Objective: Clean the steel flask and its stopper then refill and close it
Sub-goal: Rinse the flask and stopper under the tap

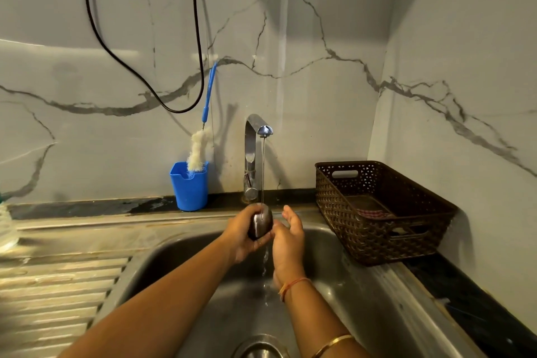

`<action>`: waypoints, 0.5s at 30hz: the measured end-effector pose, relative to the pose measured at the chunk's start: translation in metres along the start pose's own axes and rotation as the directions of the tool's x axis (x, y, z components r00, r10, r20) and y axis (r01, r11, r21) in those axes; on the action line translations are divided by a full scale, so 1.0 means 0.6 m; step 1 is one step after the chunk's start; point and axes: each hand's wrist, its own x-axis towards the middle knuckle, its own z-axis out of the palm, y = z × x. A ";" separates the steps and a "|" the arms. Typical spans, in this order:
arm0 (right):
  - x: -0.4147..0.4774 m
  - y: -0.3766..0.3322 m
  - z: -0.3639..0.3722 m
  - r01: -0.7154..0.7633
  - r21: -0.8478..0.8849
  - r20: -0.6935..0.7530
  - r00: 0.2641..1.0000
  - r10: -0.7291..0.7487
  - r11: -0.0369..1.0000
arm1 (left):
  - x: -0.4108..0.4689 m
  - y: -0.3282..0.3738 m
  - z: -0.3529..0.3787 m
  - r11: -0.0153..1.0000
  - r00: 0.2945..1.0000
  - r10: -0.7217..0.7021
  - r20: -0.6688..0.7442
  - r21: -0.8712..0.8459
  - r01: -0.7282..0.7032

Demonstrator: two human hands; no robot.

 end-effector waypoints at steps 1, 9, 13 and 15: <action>0.000 0.000 0.001 -0.008 -0.016 -0.012 1.000 0.008 1.000 | 0.000 -0.001 -0.002 0.998 0.999 -0.036 0.004 -0.058 0.036; -0.001 0.020 0.005 -0.169 0.019 0.087 0.982 0.166 0.986 | -0.007 -0.001 0.016 0.979 0.996 -0.092 0.010 0.184 0.089; -0.001 0.017 0.005 -0.117 -0.096 0.099 0.987 0.126 0.989 | 0.005 -0.002 0.015 0.867 0.987 0.153 -0.051 0.486 -0.109; -0.004 0.014 0.005 -0.066 -0.202 0.105 0.990 0.088 0.977 | 0.004 -0.002 0.012 0.914 0.983 0.184 -0.027 0.372 -0.160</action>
